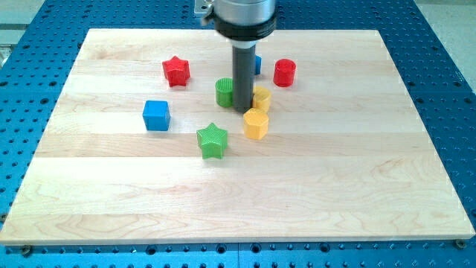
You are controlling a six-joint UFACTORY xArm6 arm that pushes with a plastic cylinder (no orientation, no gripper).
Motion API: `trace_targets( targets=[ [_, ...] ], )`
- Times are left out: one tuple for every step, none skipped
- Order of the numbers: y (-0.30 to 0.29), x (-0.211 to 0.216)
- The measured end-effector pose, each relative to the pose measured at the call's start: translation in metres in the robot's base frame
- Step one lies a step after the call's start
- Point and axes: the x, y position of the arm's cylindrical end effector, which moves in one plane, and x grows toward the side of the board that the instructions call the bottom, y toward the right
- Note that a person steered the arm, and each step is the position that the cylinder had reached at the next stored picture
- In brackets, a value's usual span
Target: Push the green circle into the blue cube
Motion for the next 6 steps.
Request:
trace_targets(
  targets=[
    [-0.004, -0.013],
    [-0.048, 0.011],
    [-0.045, 0.026],
    [-0.012, 0.002],
    [-0.024, -0.031],
    [-0.067, -0.009]
  ],
)
